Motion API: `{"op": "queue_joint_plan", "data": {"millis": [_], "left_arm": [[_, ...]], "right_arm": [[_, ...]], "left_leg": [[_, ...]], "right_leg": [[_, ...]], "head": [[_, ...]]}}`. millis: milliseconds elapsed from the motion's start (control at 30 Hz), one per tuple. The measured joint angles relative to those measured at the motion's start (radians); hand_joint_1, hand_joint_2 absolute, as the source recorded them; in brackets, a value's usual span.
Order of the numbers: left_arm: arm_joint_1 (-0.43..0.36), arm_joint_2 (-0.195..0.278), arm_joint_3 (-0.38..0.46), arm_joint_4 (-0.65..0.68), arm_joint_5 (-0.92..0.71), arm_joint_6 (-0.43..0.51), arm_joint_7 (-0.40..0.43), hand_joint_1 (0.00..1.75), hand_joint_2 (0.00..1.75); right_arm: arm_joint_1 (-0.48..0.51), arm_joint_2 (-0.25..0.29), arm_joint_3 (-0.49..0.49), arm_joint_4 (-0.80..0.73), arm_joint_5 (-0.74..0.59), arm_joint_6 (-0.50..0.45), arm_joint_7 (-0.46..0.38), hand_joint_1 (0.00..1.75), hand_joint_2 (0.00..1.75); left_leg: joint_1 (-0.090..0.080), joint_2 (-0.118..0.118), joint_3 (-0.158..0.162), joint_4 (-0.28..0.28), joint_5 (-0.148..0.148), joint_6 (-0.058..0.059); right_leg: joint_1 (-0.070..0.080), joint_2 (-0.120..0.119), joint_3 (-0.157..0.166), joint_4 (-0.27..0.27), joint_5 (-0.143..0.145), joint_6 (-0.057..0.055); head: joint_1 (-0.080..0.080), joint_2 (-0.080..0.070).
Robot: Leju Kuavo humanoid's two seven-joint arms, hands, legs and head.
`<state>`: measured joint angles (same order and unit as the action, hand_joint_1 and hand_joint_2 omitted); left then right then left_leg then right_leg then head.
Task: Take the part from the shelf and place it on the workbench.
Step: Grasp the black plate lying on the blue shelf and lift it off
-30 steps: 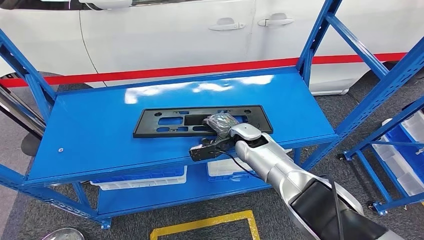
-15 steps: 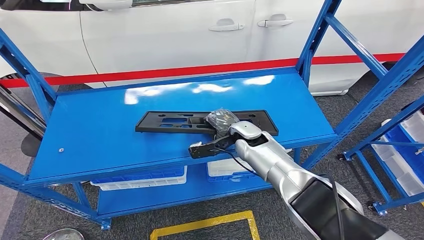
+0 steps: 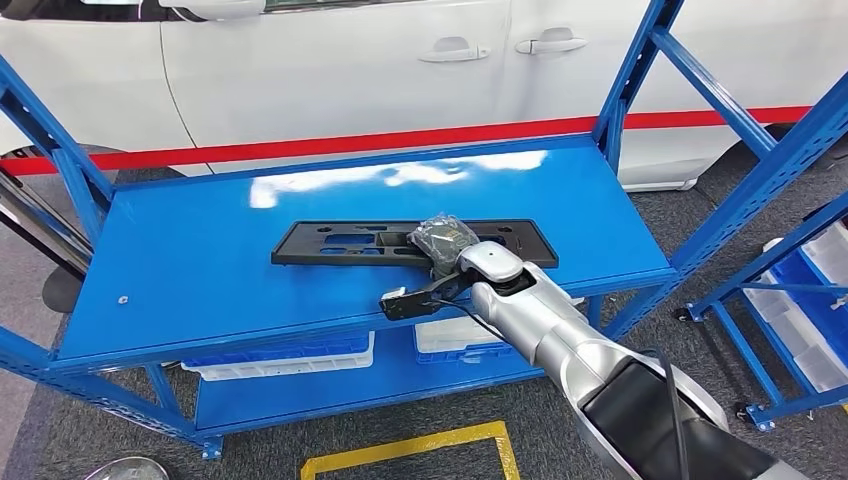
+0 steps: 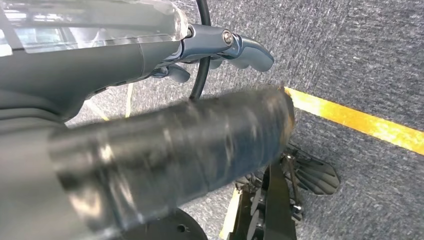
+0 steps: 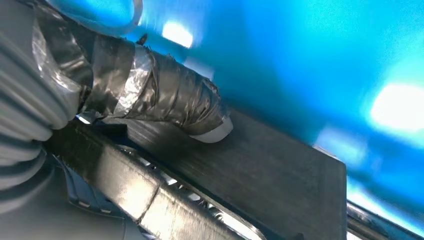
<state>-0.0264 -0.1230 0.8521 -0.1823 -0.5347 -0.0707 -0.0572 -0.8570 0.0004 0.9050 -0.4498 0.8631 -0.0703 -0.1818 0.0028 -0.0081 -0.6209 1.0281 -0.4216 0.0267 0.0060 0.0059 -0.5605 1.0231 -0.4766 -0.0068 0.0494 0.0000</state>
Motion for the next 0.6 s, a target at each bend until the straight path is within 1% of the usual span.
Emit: {"op": "queue_joint_plan", "data": {"millis": [67, 100, 200, 333, 467, 600], "left_arm": [[0.001, -0.001, 0.008, 0.0, 0.0, -0.001, -0.015, 0.0, 1.75], [0.002, -0.001, 0.012, 0.0, 0.0, -0.003, -0.024, 0.0, 1.75], [0.002, -0.002, 0.026, 0.0, 0.0, -0.006, -0.041, 0.0, 1.75], [0.003, -0.003, 0.041, 0.0, -0.01, -0.004, -0.045, 0.0, 1.75], [0.002, -0.003, 0.053, 0.0, -0.028, -0.001, -0.044, 0.0, 1.75], [0.002, -0.004, 0.055, 0.0, -0.043, 0.001, -0.045, 0.0, 1.75]], "right_arm": [[0.016, -0.008, 0.0, -0.067, 0.045, -0.033, 0.015, 1.75, 1.75], [0.023, -0.015, 0.0, -0.115, 0.065, -0.034, 0.025, 1.75, 1.75], [0.032, -0.048, 0.0, -0.28, 0.117, 0.009, 0.051, 1.75, 1.75], [0.026, -0.089, 0.0, -0.497, 0.156, 0.069, 0.064, 1.75, 1.75], [0.017, -0.112, 0.0, -0.631, 0.19, 0.076, 0.078, 1.75, 1.75], [-0.013, -0.137, 0.0, -0.738, 0.193, 0.092, 0.096, 1.75, 1.75]], "left_leg": [[0.0, 0.0, -0.002, 0.0, 0.0, 0.0], [0.0, 0.001, -0.003, 0.0, 0.001, 0.0], [0.0, 0.0, -0.007, 0.0, 0.001, 0.001], [0.0, 0.001, -0.011, 0.0, 0.001, 0.001], [0.0, 0.001, -0.013, 0.0, 0.001, 0.001], [0.0, 0.001, -0.014, 0.0, 0.001, 0.001]], "right_leg": [[0.0, 0.001, -0.003, 0.0, 0.001, 0.001], [0.0, 0.001, -0.004, 0.0, 0.001, 0.001], [0.0, 0.001, -0.008, 0.0, 0.001, 0.001], [0.0, 0.001, -0.012, 0.001, 0.001, 0.001], [0.0, 0.001, -0.014, 0.001, 0.001, 0.001], [0.0, 0.001, -0.015, 0.001, 0.001, 0.001]], "head": [[0.0, 0.0], [0.0, 0.0], [0.0, 0.0], [0.0, 0.0], [0.0, 0.0], [0.0, 0.0]]}}
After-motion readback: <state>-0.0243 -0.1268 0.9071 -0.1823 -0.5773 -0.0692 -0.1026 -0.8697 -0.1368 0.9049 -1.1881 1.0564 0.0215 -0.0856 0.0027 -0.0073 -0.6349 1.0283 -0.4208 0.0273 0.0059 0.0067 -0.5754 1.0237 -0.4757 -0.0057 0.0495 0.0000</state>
